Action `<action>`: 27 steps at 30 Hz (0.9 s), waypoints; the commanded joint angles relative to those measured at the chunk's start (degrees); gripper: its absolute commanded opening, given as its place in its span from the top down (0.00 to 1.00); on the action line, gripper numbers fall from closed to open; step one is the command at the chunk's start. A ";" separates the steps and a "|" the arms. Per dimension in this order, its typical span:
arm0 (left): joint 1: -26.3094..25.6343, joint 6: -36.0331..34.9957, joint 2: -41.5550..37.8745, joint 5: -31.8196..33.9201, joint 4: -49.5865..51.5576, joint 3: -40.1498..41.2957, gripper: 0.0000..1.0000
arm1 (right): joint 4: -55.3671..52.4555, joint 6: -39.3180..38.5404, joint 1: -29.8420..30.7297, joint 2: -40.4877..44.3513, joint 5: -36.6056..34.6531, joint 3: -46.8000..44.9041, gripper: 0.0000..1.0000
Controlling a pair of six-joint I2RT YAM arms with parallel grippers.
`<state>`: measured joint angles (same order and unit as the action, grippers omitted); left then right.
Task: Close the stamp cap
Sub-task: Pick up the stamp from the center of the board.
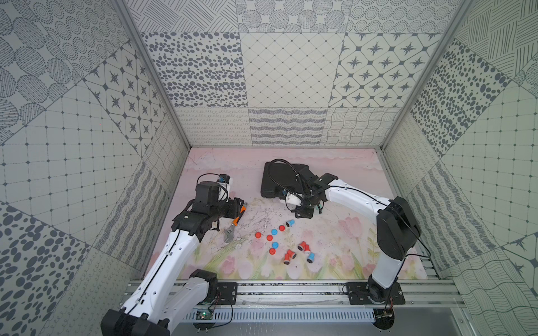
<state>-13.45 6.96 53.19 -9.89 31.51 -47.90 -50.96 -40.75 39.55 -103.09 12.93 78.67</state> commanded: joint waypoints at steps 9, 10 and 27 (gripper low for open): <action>0.15 -0.77 -0.05 0.00 0.14 -0.73 0.37 | 1.92 -27.53 1.65 -5.96 1.28 2.35 0.61; 0.10 -0.81 0.00 0.06 0.14 -0.79 0.37 | 2.17 -27.96 1.79 -6.43 1.41 2.53 0.59; 0.14 -0.90 0.34 0.19 0.15 -0.83 0.37 | 2.72 -27.37 2.29 -12.97 2.36 4.82 0.61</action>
<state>-13.45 6.96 53.32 -9.87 31.53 -47.90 -48.36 -67.72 41.56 -115.00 13.76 82.19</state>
